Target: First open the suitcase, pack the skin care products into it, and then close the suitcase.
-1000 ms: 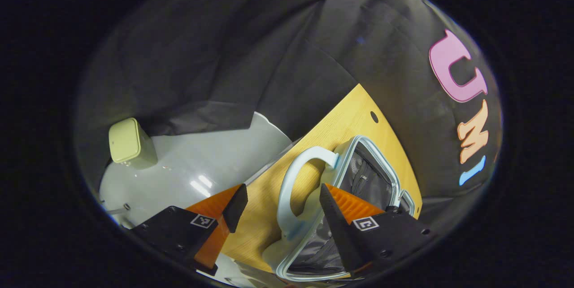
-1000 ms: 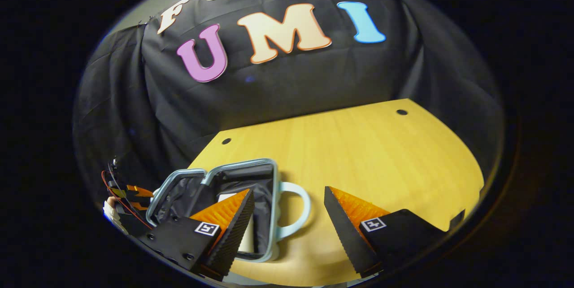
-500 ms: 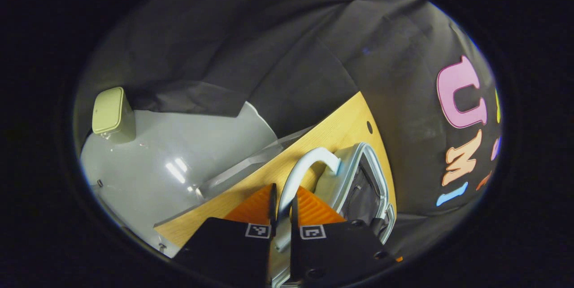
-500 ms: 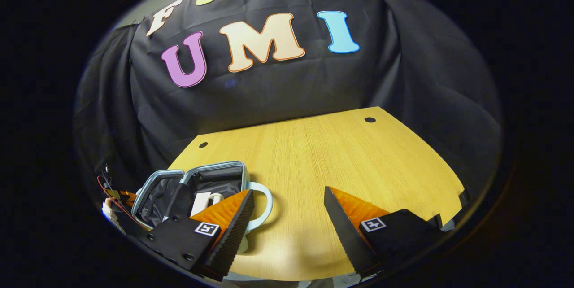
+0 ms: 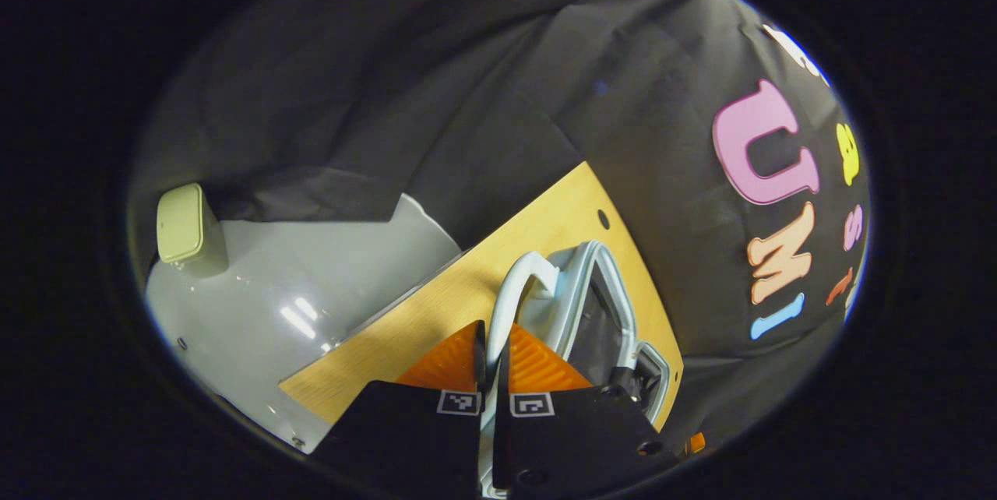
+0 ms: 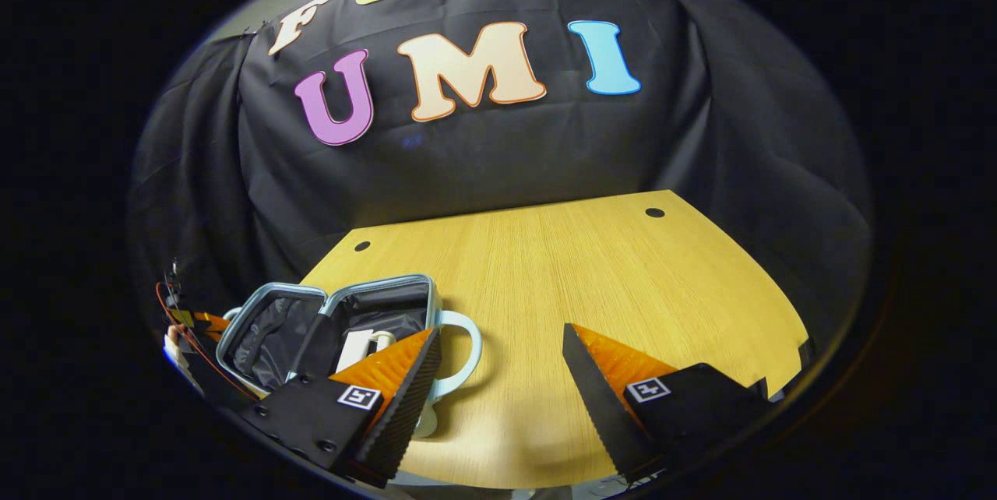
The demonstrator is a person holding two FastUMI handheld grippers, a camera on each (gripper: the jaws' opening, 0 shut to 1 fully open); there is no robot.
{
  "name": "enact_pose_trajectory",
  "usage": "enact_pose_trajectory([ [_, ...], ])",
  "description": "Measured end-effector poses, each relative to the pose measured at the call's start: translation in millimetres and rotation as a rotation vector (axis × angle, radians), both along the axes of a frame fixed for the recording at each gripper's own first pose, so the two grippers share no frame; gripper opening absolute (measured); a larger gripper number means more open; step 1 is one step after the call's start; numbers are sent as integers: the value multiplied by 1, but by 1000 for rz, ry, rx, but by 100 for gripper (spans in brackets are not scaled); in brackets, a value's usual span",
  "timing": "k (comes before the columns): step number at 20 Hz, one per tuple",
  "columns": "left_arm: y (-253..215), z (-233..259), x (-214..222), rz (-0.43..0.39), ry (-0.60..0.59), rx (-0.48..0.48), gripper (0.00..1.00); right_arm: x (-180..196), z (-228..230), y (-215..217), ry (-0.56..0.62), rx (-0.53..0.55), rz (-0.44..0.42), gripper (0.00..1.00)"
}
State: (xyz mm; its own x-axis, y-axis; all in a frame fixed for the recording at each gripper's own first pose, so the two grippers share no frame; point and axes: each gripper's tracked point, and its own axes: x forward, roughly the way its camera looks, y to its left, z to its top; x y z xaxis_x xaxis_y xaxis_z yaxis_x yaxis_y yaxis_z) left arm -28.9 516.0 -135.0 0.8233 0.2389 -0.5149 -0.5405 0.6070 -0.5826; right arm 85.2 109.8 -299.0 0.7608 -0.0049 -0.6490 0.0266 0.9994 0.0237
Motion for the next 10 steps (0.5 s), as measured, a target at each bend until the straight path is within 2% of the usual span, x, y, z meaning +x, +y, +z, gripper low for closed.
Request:
enact_pose_trajectory([
  [3, -25, 38, 8, -38, -24, 57, 2, 2, 1, 4, -13, 28, 1, 98],
  [6, -60, 81, 18, -92, -42, 145, 0, -1, 5, -5, -29, 33, -5, 98],
  [7, -71, 93, 20, -109, -45, 177, 0, -1, 8, -9, -38, 36, -6, 94],
  [8, -83, 102, 23, -122, -46, 204, 0, -2, 10, -15, -46, 38, -7, 98],
  [10, -113, 122, 32, -149, -50, 265, 0, 0, 13, -27, -52, 40, -4, 98],
])
